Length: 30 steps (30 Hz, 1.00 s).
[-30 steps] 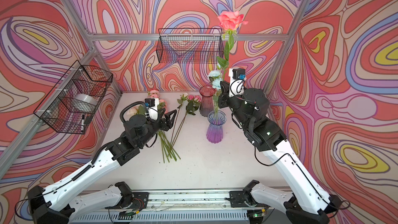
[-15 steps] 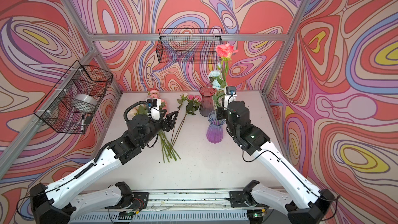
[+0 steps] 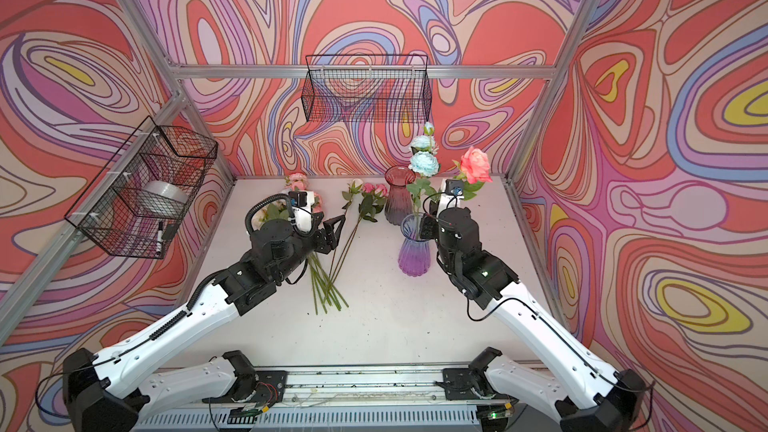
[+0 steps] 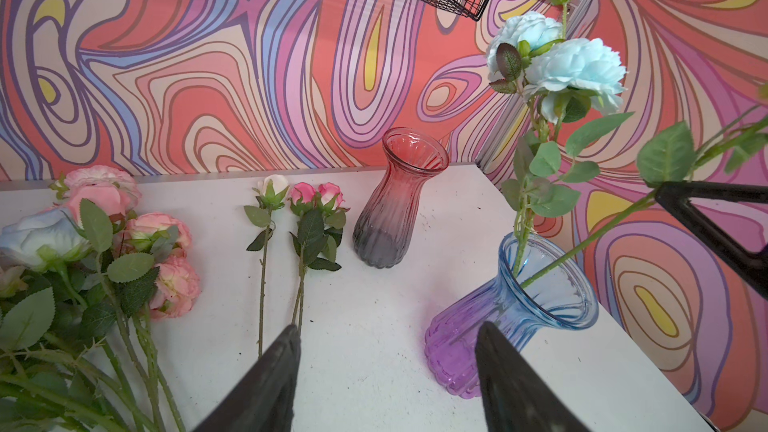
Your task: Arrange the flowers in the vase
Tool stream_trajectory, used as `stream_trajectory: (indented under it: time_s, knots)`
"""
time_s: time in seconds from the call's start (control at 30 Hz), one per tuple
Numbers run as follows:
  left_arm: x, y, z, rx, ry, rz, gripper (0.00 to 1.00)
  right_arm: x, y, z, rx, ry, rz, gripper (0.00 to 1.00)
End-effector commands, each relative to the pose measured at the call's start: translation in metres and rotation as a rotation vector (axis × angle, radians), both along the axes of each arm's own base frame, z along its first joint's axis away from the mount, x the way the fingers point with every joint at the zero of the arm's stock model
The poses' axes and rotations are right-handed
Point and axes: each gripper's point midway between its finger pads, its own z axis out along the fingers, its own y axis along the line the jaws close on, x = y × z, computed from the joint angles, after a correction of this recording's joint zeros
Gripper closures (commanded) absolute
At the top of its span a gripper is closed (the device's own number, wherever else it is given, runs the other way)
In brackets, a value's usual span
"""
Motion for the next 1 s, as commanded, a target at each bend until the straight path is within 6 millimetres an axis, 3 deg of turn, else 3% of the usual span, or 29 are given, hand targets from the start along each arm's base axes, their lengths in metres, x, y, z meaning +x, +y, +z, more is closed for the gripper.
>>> stream_trajectory:
  time_s: [0.0, 0.27, 0.43, 0.63, 0.77, 0.97]
  knots:
    - [0.001, -0.002, 0.003, -0.002, 0.003, 0.002, 0.33, 0.001, 0.003, 0.006, 0.006, -0.006, 0.005, 0.78]
    - [0.002, -0.005, -0.002, 0.008, 0.020, -0.006, 0.33, 0.011, -0.004, 0.021, -0.070, -0.004, -0.052, 0.60]
    - [0.004, -0.005, -0.004, 0.015, 0.026, -0.002, 0.33, 0.020, 0.004, 0.028, -0.103, 0.029, -0.036, 0.51]
    - [0.004, -0.005, -0.004, 0.023, 0.030, -0.001, 0.33, 0.014, 0.018, 0.029, -0.067, 0.058, 0.055, 0.50]
    - [0.006, -0.007, -0.010, 0.032, 0.045, 0.000, 0.33, 0.008, 0.026, 0.043, -0.041, 0.048, 0.112, 0.51]
    - [0.026, -0.002, -0.045, 0.185, 0.174, 0.094, 0.42, -0.004, 0.063, 0.053, 0.035, 0.071, 0.330, 0.61]
